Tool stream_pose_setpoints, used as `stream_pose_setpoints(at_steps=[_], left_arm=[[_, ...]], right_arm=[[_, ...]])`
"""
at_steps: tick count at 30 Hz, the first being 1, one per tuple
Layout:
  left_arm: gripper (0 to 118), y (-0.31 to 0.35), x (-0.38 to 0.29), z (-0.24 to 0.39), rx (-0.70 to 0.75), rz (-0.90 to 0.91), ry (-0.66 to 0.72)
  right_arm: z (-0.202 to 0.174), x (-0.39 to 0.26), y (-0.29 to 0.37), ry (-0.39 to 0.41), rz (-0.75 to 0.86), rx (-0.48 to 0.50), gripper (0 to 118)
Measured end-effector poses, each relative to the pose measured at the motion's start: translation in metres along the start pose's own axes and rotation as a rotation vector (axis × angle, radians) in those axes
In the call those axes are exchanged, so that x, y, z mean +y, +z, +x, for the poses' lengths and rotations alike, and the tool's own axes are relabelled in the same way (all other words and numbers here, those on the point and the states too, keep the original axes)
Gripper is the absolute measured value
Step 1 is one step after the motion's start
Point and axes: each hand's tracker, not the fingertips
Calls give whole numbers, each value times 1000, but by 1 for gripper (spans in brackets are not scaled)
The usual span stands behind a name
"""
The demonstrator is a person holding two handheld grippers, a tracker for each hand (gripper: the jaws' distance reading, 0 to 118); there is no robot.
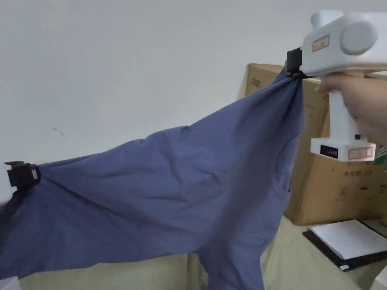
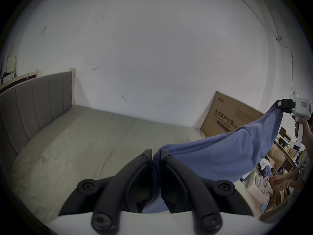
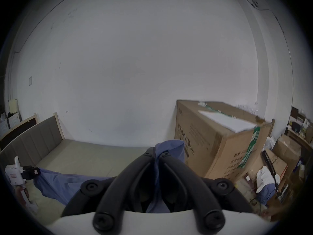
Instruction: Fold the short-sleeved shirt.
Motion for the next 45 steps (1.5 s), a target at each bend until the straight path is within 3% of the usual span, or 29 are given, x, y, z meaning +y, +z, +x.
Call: stream_pose_setpoints(at_steps=[6, 10, 13, 15, 20, 25, 28, 32, 33, 34, 36, 37, 38, 40, 42, 45], left_arm=[[8, -17, -86, -15, -65, -218, 20], [8, -7, -155, -19, -97, -363, -67], [8, 22, -193, -18, -153, -418, -197], [8, 49, -211, -20, -199, -483, -210], [8, 105, -238, -40, -213, -568, -207], [8, 152, -251, -49, -228, -629, -205], [8, 164, -260, -47, -228, -658, -211], [9, 160, -270, -43, -180, -689, -212], [13, 159, -270, -42, -167, -690, -214], [28, 161, -272, -39, -155, -691, -218], [70, 162, -270, -41, -120, -675, -228], [101, 166, -268, -42, -106, -644, -223], [115, 171, -264, -41, -82, -601, -206], [118, 185, -251, -41, -60, -500, -165], [118, 203, -239, -39, -66, -424, -81], [118, 228, -222, -34, -70, -296, 41]], right_arm=[[17, -144, -9, -97, -227, 56, 2], [29, -257, 24, -177, -402, 45, 2], [36, -324, 71, -126, -443, 9, 2], [40, -357, 111, -96, -467, 10, 2], [64, -393, 201, -229, -496, -9, 3], [94, -393, 247, -269, -492, -83, 3], [99, -399, 250, -278, -554, -84, 3], [88, -419, 232, -221, -646, -104, 4], [85, -425, 227, -215, -661, -115, 8], [82, -428, 223, -217, -668, -128, 19], [77, -431, 219, -217, -664, -183, 50], [77, -431, 219, -217, -648, -203, 75], [74, -428, 221, -221, -627, -209, 95], [68, -418, 228, -253, -557, -173, 118], [56, -403, 239, -258, -482, -107, 118], [26, -377, 254, -193, -385, -53, 118]])
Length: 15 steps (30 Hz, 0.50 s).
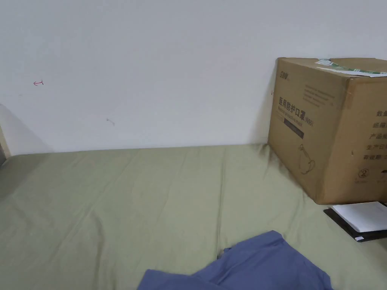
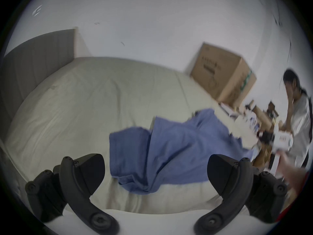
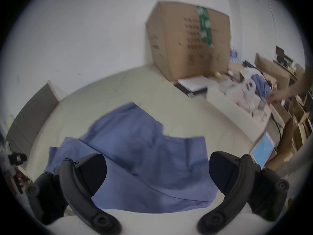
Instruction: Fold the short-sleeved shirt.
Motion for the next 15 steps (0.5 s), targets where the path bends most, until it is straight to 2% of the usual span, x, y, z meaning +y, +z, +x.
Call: stream_pose_setpoints(at_steps=[2, 3, 4, 6, 7, 9, 11, 12, 15], left_arm=[[116, 19, 2, 9, -24, 72, 68], [108, 29, 2, 12, -62, 113, 99], [80, 39, -1, 16, -70, 174, 122], [13, 56, -7, 25, 0, 291, 139], [0, 60, -9, 28, 38, 301, 135], [0, 66, -12, 26, 83, 316, 132], [0, 70, -8, 20, 23, 314, 130], [0, 70, -2, 20, 44, 304, 109], [0, 50, 28, 2, 121, 162, 119]], right_arm=[[-24, 5, 21, 20, 86, 64, 113], [-37, 6, 34, 21, 157, 102, 105], [-50, 5, 45, 17, 223, 147, 85], [-72, 3, 63, 24, 309, 210, 32], [-83, 2, 69, 29, 336, 215, 2], [-102, 0, 76, 47, 342, 214, 0], [-112, 3, 79, 63, 340, 275, 0], [-115, 5, 77, 64, 339, 303, 0], [-121, 10, 77, 83, 332, 309, 0]])
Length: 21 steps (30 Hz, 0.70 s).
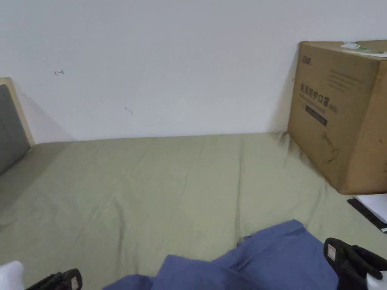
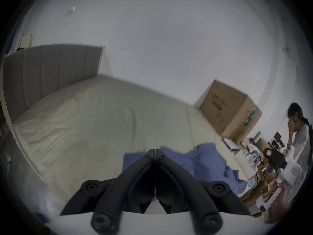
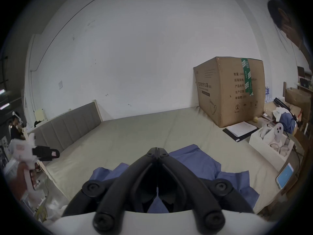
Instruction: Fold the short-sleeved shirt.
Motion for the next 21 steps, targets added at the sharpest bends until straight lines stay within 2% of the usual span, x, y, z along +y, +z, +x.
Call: stream_pose_setpoints(at_steps=[3, 6, 7, 8, 9, 10, 11, 13, 16, 19, 21], left_arm=[[0, -63, 23, -25, 30, -311, 48], [0, -122, 22, -47, 116, -424, 15], [11, -140, 20, -52, 148, -446, 16], [36, -156, 17, -57, 159, -452, 17], [71, -169, 14, -60, 173, -452, 22], [113, -184, 7, -65, 188, -475, 23], [118, -197, 3, -67, 185, -489, 28], [116, -220, -6, -72, 178, -499, 23], [116, -248, -20, -83, 216, -559, -10], [117, -264, -30, -75, 231, -595, -47], [118, -269, -47, -66, 273, -630, -206]], right_arm=[[-2, 0, -6, 96, 4, 2, 0], [-5, -4, -11, 143, -17, 9, 0], [-5, -6, -13, 143, -26, 15, 0], [-5, -8, -15, 139, -41, 23, 0], [-3, -11, -18, 132, -58, 31, 0], [-2, -14, -21, 126, -72, 31, 0], [-1, -16, -25, 121, -90, 28, 0], [2, -20, -31, 129, -106, 40, 0], [0, -24, -41, 185, -124, 38, 0], [0, -27, -51, 180, -142, 43, 0], [-2, -30, -56, 177, -146, 45, 0]])
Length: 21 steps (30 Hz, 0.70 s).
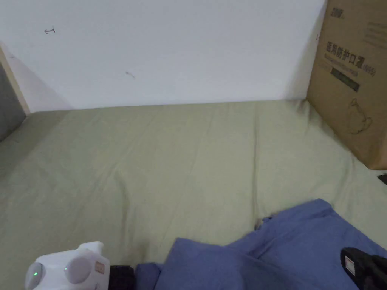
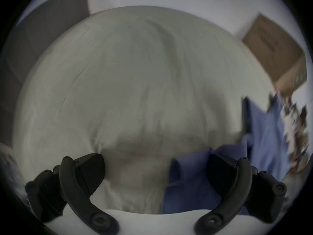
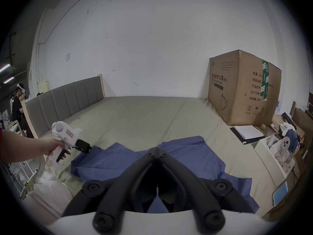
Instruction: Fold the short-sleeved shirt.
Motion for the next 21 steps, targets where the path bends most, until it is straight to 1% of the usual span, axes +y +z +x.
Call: stream_pose_setpoints(at_steps=[1, 3, 5, 6, 7, 8, 9, 10, 11, 14, 15, 17, 19, 21], left_arm=[[117, 0, -1, 9, 39, 2, -55], [115, 7, -10, 10, 51, 75, 29], [113, 18, -14, 14, 48, 94, 32], [108, 25, -18, 14, 41, 118, 32], [92, 32, -22, 15, 39, 142, 29], [73, 40, -27, 15, 61, 175, 21], [49, 43, -27, 16, 53, 196, 13], [9, 45, -30, 15, 32, 203, 10], [3, 46, -31, 14, -13, 202, 14], [3, 47, -33, 10, -18, 206, 38], [3, 50, -32, 8, -28, 229, 56], [3, 60, -28, -1, -69, 293, 101], [3, 75, -26, -5, -102, 351, 125], [3, 87, -27, -7, -102, 383, 124]], right_arm=[[-2, -1, -2, -1, -2, 0, 0], [-4, -2, -7, -9, -16, 10, 0], [-7, -4, -8, -12, -26, 19, 0], [-8, -5, -9, -10, -30, 21, 0], [-9, -6, -9, -7, -32, 22, 0], [-9, -6, -8, -4, -34, 21, 0], [-9, -7, -8, -2, -38, 20, 0], [-9, -7, -9, -3, -40, 18, 0], [-7, -7, -9, -7, -41, 18, 0], [4, 2, -16, -30, -31, 33, 0], [12, 9, -21, -55, -5, 23, 0], [41, 31, -38, -117, 8, 25, 0], [71, 56, -66, -143, -21, 0, 0], [106, 79, -108, -175, -143, 3, 0]])
